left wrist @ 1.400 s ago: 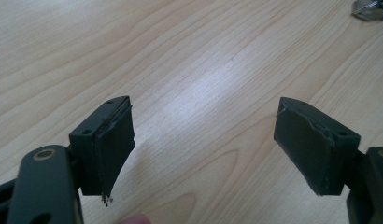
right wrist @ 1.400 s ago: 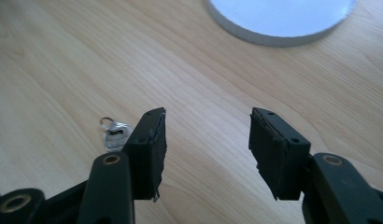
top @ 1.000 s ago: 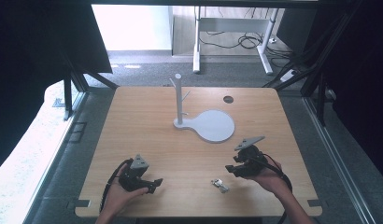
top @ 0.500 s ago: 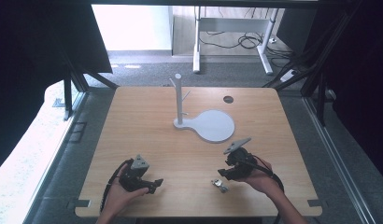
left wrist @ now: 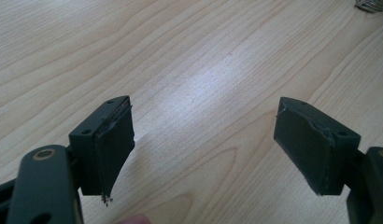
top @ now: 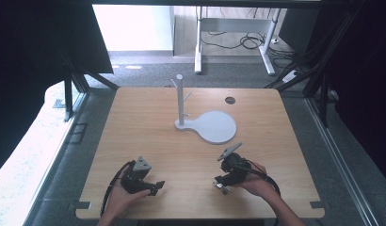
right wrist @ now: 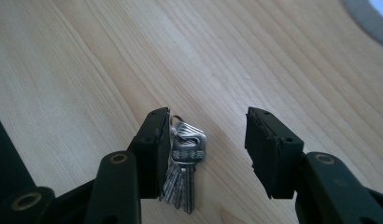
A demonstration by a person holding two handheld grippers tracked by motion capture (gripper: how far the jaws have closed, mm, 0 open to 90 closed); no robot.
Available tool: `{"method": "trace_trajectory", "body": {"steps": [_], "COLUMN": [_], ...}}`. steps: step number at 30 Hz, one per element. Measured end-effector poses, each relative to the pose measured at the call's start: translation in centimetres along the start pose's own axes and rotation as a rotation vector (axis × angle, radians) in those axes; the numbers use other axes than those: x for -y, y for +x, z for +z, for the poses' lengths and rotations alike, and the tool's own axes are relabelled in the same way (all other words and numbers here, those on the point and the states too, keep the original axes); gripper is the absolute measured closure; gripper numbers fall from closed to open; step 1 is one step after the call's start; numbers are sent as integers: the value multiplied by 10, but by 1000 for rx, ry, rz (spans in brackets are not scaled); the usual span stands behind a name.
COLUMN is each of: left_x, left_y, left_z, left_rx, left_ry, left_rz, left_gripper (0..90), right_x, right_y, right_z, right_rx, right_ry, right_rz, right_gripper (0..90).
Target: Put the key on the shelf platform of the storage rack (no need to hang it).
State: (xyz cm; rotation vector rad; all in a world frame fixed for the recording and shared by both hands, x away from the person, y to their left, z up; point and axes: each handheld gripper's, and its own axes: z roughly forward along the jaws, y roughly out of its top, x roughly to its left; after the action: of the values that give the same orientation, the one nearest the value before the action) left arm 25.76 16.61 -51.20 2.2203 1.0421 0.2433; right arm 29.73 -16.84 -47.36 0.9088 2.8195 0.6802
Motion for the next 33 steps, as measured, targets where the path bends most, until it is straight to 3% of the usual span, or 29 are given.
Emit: {"method": "trace_trajectory", "body": {"steps": [12,23,33], "left_x": [1,2,2], "left_y": [2,2,2], "left_z": [1,3,4], "left_rx": [1,0,-13], "left_ry": [2,10,15], "left_rz": [-5,-3,-4], "left_gripper": [205,205,205], "right_x": [-6,-7,-8], "right_y": [7,2,-7], "right_z": [22,36,39], "right_rx": [-32,-4,-6], "right_ry": [34,66,77], "right_rz": [-19,-17,28], "right_gripper": [496,502,608]}}
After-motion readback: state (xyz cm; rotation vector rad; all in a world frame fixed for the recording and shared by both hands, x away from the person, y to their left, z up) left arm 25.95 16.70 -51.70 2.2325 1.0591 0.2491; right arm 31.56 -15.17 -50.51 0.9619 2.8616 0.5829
